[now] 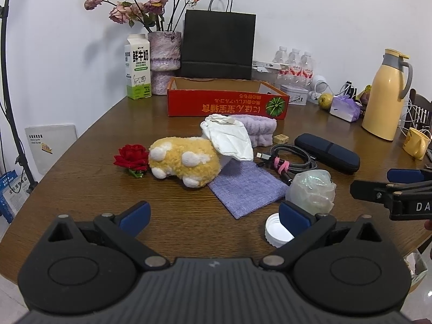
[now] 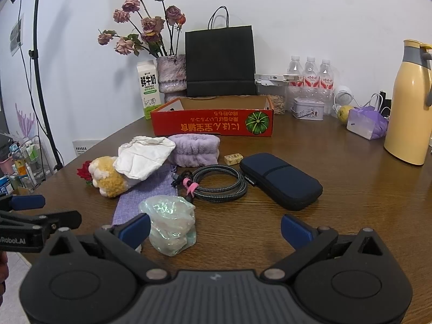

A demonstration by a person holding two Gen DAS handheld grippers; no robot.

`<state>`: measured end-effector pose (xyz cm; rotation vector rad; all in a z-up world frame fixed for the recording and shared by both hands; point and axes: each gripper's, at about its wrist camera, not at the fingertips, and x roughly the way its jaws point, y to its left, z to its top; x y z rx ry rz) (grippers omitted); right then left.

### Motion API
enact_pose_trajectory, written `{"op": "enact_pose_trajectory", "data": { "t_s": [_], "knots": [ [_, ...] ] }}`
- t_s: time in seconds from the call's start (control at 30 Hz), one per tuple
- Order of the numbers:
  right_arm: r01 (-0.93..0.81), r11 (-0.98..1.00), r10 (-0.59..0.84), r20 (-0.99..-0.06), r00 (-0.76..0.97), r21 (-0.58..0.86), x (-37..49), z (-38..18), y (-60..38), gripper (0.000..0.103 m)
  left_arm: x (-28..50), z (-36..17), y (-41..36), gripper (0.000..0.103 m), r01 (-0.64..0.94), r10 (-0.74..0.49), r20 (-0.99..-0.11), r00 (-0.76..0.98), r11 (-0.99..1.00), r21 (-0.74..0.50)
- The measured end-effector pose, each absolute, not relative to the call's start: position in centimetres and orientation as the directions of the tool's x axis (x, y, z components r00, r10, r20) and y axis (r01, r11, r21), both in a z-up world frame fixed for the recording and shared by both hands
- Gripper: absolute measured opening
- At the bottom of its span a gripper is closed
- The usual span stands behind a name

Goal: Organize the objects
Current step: 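Move the left gripper toward the white bottle cap on the table, then grasp the white bottle cap with the left gripper while the right grasps the iridescent bag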

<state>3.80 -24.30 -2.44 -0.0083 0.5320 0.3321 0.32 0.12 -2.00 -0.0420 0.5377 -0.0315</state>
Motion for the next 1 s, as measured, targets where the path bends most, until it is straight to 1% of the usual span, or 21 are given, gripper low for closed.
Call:
{"op": "enact_pose_trajectory", "data": {
  "t_s": [0.43,1.0],
  "knots": [
    [-0.314,0.947,0.306,-0.503,0.808,0.073,4.0,-2.4,-24.7,0.103,0.1,-2.0,-0.3,0.103,0.021,-0.039,-0.499,0.866,0.999,-0.040],
    [-0.332,0.941,0.319,-0.512,0.798,0.068,4.5,-2.9,-25.5,0.103,0.2,-2.5,-1.5,0.103,0.017,-0.031,-0.515,0.857,0.999,-0.033]
  ]
}}
